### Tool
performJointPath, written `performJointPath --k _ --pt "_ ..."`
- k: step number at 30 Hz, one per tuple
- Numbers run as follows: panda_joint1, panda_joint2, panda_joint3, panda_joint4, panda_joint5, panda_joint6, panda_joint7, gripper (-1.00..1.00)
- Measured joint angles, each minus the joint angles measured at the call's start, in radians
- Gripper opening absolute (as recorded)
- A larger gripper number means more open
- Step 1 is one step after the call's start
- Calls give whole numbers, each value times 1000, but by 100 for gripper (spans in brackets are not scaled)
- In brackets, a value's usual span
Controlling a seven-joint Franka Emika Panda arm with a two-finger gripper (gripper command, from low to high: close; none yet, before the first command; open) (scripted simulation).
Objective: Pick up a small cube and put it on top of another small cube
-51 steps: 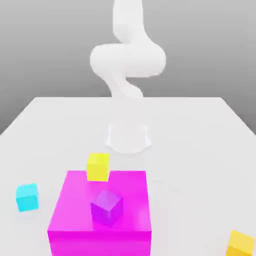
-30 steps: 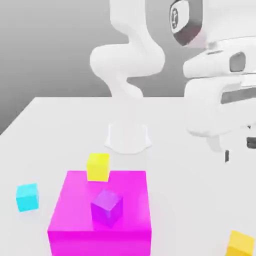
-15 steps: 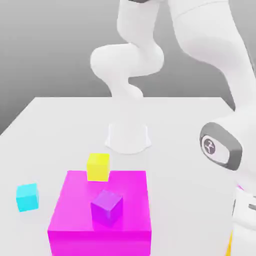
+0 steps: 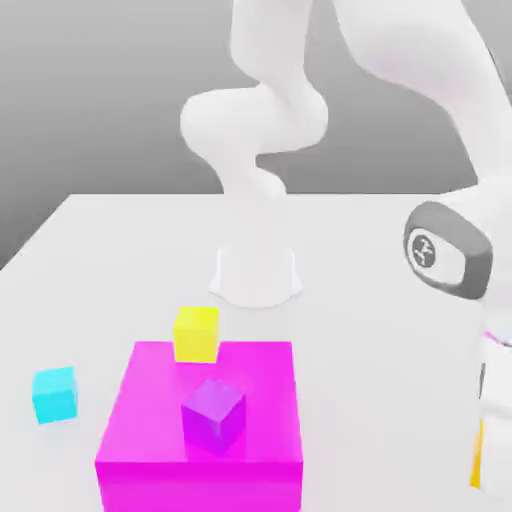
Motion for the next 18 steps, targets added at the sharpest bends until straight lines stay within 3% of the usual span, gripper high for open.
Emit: performJointPath --k 12,18 --pt "-356 -210 -211 -203 56 11 -504 -100" --pt "-666 -320 -354 -358 114 8 -844 -100"
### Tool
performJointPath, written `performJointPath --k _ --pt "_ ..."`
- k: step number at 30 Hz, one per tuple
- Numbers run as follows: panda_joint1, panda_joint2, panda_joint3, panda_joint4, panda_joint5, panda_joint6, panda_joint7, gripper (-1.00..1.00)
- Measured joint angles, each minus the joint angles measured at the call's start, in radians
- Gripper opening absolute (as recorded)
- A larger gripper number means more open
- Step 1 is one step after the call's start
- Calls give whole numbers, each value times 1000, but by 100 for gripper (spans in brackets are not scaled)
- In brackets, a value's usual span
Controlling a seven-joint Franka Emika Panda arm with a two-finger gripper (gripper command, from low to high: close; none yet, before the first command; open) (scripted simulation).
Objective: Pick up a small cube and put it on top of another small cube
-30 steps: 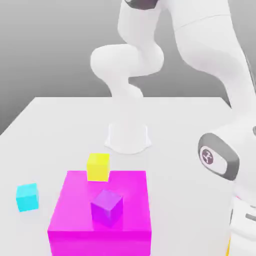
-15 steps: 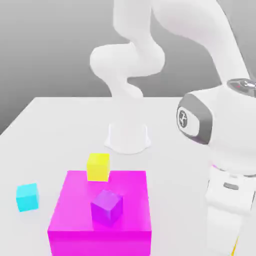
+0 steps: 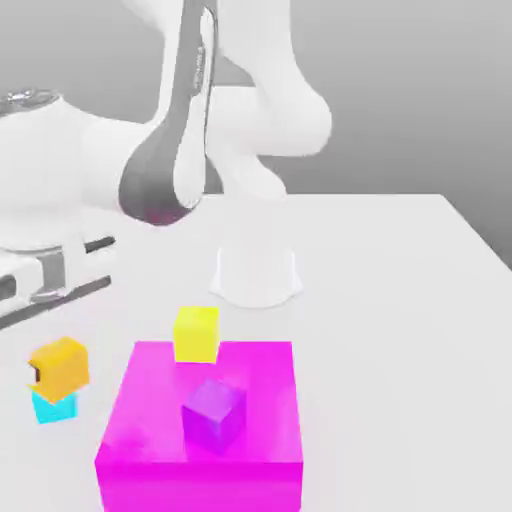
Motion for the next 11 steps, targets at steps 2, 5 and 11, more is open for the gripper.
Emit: performJointPath --k 2,5,11 --pt "-65 14 1 -32 12 19 -40 -100" --pt "-46 89 30 -37 57 91 -82 -100" --pt "-60 174 53 -36 107 169 -119 100"
